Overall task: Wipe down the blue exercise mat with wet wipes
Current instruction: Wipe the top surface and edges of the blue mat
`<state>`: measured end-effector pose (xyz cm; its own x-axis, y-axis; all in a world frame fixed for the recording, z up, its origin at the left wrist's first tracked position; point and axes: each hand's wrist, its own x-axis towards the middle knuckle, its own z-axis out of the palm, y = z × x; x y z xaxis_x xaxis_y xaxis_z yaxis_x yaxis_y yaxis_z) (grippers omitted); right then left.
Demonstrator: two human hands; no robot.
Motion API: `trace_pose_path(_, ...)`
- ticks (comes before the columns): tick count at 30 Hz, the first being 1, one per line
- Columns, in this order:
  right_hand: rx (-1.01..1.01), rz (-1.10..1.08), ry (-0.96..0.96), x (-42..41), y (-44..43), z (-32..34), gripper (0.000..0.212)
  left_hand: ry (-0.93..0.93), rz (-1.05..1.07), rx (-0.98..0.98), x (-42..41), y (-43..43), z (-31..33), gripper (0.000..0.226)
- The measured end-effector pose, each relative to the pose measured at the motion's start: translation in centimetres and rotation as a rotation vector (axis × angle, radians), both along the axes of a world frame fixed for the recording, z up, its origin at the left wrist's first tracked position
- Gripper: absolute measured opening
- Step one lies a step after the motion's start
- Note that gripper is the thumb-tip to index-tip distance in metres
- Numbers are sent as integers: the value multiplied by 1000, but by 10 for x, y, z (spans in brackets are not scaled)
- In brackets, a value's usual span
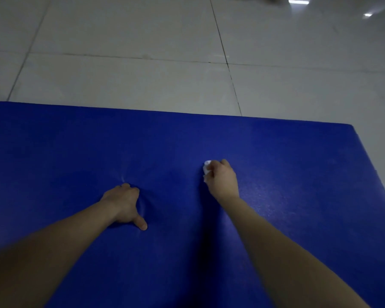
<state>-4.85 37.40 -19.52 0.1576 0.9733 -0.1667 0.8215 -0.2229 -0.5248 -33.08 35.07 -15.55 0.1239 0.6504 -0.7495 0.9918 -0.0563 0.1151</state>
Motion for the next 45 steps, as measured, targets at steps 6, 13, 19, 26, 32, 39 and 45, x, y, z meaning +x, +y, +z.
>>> trace_pose_path(6, -56, -384, -166, 127, 16, 0, 21, -14, -4, 24, -2, -2, -1, 86)
trace_pose_path(13, -67, -485, -216, 133, 43, -3, 16, -7, -26, 33, -2, -1, -1, 84)
trace_pose_path(19, 36, -246, -108, 11, 49, 6, 14, -1, -34, 32, 0, 1, -3, 81)
trace_pose_path(26, 75, 103, -120, -44, 34, 7, 7, 12, -44, 29, 0, 0, 2, 81)
trace_pose_path(32, -17, 20, -282, 46, 53, 5, 23, 16, -32, 15, 3, 0, 8, 80)
trace_pose_path(39, -185, -477, -286, 176, 60, 1, 37, 39, -38, 19, 6, 2, 7, 80)
trace_pose_path(45, -68, -418, -131, 106, 97, -8, 25, 60, -72, 19, 5, 3, 5, 79)
